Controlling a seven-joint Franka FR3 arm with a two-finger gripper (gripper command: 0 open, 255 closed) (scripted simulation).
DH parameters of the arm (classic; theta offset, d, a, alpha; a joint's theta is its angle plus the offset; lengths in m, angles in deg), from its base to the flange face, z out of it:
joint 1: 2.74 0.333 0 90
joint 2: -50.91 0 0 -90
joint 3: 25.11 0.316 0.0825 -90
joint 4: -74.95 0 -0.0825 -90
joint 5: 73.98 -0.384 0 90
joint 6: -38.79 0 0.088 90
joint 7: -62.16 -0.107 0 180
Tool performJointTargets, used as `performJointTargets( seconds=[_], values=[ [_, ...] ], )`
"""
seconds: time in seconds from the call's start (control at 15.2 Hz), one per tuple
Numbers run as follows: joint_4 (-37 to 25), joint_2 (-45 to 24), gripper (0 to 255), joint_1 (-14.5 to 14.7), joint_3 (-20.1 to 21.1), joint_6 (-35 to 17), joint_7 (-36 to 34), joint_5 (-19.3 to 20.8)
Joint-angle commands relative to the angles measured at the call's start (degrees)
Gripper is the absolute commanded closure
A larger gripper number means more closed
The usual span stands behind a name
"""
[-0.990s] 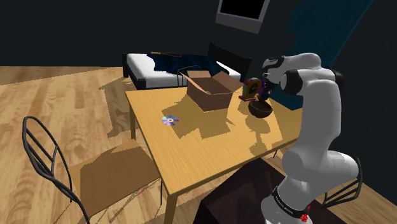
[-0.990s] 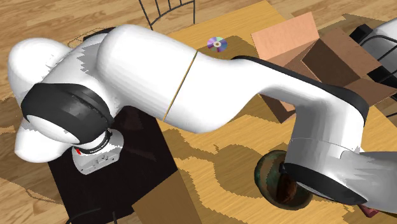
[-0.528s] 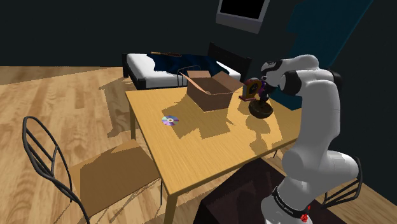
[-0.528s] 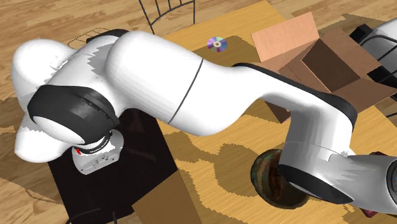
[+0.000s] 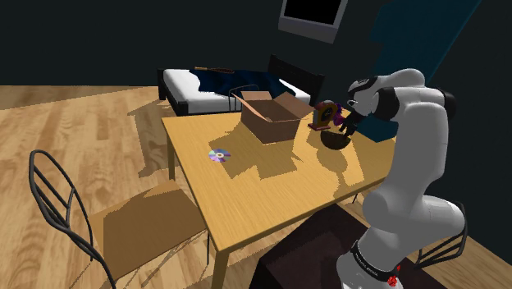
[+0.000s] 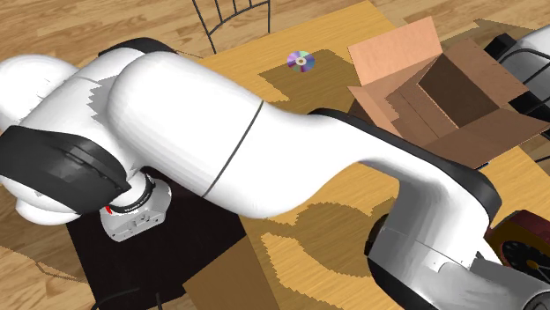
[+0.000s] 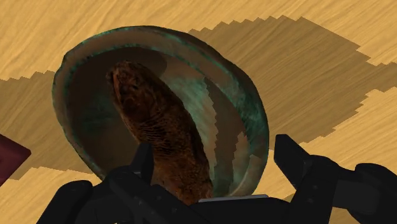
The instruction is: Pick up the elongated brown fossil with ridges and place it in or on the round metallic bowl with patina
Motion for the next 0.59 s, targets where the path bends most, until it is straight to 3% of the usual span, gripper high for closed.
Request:
performJointTargets(
  seconds=[0.0,0.53],
  values=[
    [0.7,-0.5,0,0.0,0.2,-1.1,0.4,-0.4],
    [1.5,-1.3,0,0.3,0.4,-2.6,0.7,-0.8]
  ],
)
